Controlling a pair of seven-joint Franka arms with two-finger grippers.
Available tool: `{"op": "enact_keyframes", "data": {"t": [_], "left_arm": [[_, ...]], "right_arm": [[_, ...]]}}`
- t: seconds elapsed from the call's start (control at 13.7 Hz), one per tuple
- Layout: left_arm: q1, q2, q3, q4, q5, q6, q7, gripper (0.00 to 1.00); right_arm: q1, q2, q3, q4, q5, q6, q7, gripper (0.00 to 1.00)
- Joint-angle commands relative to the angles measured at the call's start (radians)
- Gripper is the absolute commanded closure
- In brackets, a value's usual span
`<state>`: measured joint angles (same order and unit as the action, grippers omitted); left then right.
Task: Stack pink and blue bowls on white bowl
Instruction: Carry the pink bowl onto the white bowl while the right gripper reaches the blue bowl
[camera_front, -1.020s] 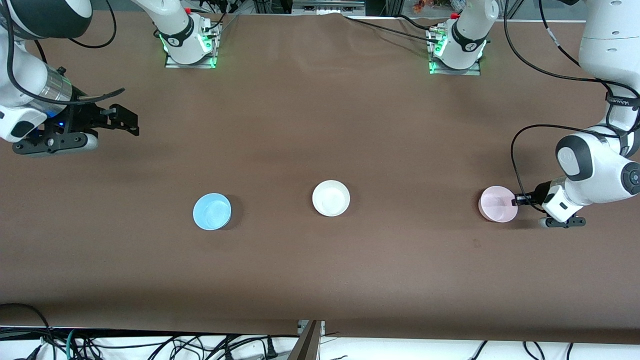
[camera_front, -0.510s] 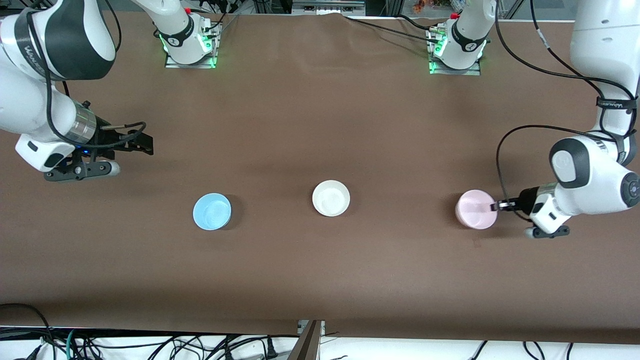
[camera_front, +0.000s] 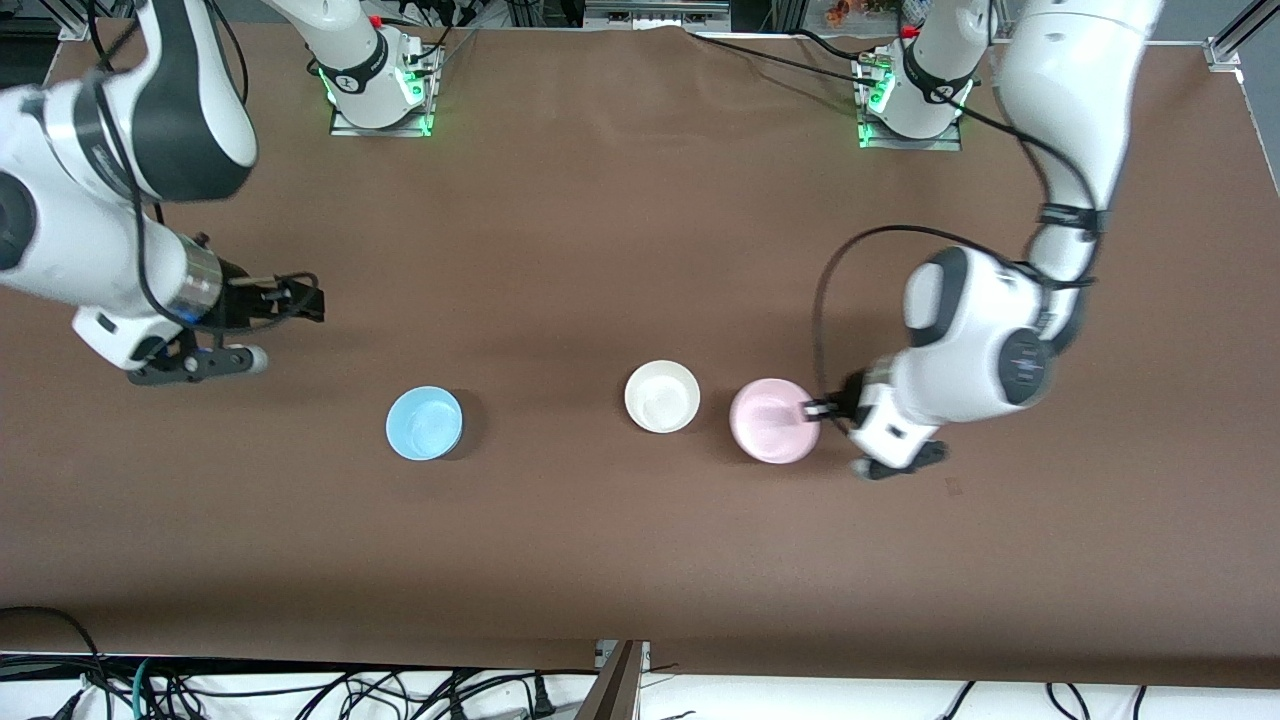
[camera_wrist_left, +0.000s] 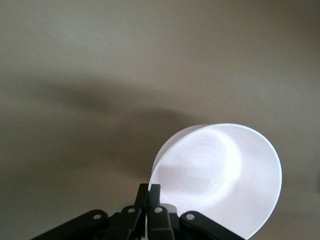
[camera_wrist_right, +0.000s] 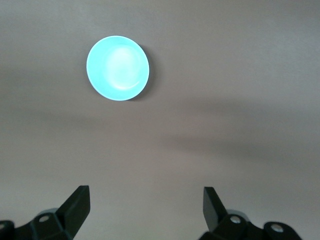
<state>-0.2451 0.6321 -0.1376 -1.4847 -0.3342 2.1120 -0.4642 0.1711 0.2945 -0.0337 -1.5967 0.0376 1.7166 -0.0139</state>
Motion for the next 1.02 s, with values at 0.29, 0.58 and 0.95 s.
{"op": "enact_keyframes", "data": {"t": [0.29, 0.58, 0.95], "left_arm": [[-0.105, 0.052, -0.039, 0.046, 0.069, 0.051, -0.057, 1.0], [-0.135, 0.064, -0.051, -0.002, 0.072, 0.127, -0.08, 1.0], [-0.135, 0.087, -0.057, -0.003, 0.135, 0.137, -0.076, 1.0]], "right_arm": [[-0.001, 0.263, 0.006, 0.017, 0.016, 0.34, -0.024, 0.01], [0.011, 0.353, 0.009, 0.018, 0.093, 0.463, -0.021, 0.08], [0.019, 0.403, 0.009, 0.017, 0.116, 0.538, -0.024, 0.46]]}}
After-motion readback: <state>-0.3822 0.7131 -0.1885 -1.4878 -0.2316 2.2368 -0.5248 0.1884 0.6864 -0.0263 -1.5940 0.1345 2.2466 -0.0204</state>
